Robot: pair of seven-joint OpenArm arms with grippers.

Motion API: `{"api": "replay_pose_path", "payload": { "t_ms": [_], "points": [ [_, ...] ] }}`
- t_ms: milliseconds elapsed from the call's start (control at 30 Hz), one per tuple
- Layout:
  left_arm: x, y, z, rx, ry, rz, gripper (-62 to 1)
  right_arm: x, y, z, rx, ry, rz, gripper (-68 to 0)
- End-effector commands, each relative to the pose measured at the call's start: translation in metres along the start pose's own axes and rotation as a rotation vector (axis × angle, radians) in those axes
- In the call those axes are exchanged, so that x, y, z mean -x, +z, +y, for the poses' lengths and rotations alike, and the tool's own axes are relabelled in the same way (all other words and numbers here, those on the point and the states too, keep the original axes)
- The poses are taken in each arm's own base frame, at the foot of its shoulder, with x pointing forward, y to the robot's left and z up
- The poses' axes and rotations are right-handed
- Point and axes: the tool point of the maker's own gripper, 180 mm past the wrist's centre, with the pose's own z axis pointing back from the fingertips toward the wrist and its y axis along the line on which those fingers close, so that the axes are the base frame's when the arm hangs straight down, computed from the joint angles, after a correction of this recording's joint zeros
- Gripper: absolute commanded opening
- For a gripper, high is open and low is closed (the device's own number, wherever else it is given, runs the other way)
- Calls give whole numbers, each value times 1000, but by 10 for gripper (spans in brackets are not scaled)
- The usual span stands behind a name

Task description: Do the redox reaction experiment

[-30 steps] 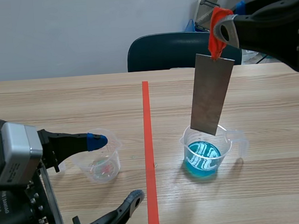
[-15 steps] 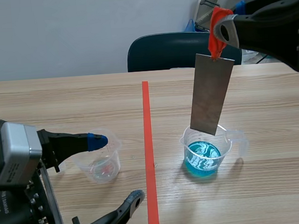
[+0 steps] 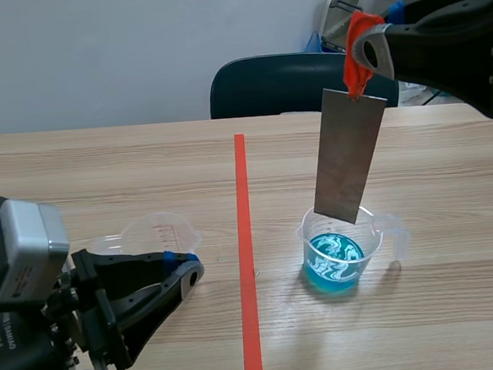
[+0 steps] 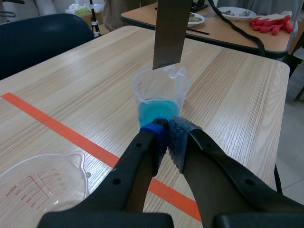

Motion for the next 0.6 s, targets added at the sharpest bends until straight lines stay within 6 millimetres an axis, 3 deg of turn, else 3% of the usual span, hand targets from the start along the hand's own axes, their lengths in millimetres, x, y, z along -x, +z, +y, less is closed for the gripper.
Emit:
{"api": "replay_pose_path", "payload": {
  "t_ms": [0,167,433,567],
  "points": [
    [-20,-4,-2,8,5,-89,-592,-10,2,-2,0,17,-33,-669],
    [-45,-14,6,0,-22,-197,-593,-10,2,-2,0,17,-34,-669],
    [-60,-56,32,-39,-99,-155,-593,-10,2,-2,0,17,-33,-669],
    [-66,-74,29,-11,-120,-144,-593,-10,2,-2,0,17,-33,-669]
  ]
}}
